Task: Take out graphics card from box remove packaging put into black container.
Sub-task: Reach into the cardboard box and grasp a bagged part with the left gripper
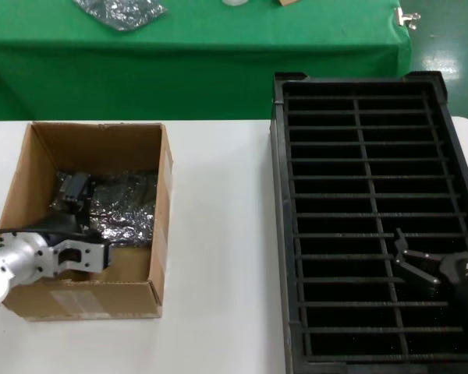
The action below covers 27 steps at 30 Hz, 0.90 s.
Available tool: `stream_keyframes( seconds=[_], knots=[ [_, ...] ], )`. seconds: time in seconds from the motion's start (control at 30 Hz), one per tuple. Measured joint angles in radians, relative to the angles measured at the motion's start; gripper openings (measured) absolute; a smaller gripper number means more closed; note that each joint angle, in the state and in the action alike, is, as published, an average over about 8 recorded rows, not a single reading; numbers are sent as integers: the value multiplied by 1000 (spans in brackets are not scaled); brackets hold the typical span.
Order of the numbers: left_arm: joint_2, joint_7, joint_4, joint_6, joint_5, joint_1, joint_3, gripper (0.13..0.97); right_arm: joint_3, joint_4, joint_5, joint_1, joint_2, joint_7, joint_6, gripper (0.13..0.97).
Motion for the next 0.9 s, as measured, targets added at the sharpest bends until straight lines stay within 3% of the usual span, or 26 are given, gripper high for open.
stream_keyframes(
  seconds=[0.2,0.37,0.6,0.77,0.9],
  knots=[
    [-46,-142,-104,27,86,47,17,966,0,0,0,0,0,0,0,966],
    [-41,-152,-69,32,86,34,36,966,0,0,0,0,0,0,0,966],
    [19,-25,84,-7,2,-36,41,964,0,0,0,0,0,0,0,966],
    [62,104,189,-36,-78,-82,23,961,0,0,0,0,0,0,0,966],
    [81,195,236,-52,-131,-100,5,945,0,0,0,0,0,0,0,966]
  ],
)
